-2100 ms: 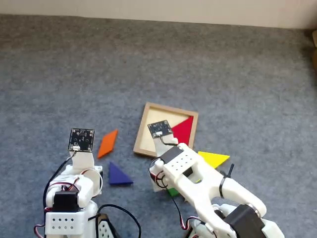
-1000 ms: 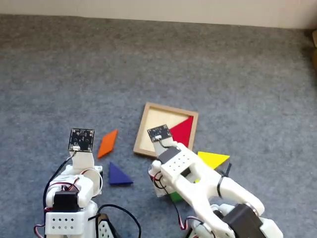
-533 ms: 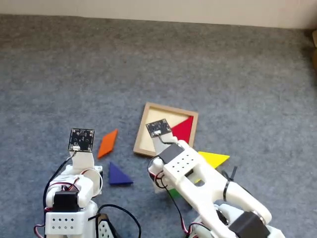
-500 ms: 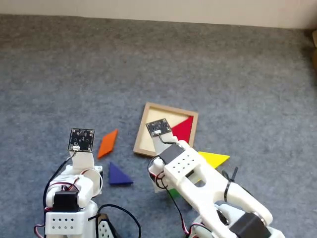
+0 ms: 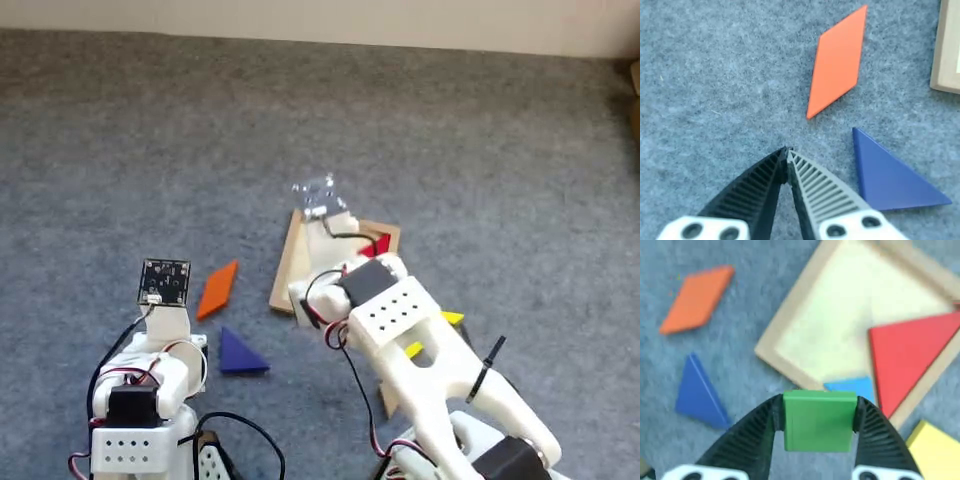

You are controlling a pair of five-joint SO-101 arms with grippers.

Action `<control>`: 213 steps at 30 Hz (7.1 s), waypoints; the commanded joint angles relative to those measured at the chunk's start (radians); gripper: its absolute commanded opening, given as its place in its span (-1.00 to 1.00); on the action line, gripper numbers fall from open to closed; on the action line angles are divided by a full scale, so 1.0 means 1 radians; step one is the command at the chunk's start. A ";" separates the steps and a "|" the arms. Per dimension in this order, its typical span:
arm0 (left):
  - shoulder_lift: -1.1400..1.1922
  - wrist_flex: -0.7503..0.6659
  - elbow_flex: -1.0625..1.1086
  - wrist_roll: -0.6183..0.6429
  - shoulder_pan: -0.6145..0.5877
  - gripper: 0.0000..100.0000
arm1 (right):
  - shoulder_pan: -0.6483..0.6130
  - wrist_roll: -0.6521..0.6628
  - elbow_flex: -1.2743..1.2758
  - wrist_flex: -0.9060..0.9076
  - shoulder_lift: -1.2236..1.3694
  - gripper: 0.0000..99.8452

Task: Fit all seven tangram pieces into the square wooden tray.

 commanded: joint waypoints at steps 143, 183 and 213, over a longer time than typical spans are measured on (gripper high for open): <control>-0.042 0.003 0.019 0.008 -0.013 -0.99 | 0.558 0.474 0.415 -0.248 -0.105 -0.89; -0.042 0.003 0.019 0.008 -0.013 -0.99 | 0.680 0.726 0.154 0.306 -0.107 -0.21; -0.042 0.003 0.019 0.008 -0.013 -0.99 | 0.671 0.779 0.366 0.062 -0.104 -0.21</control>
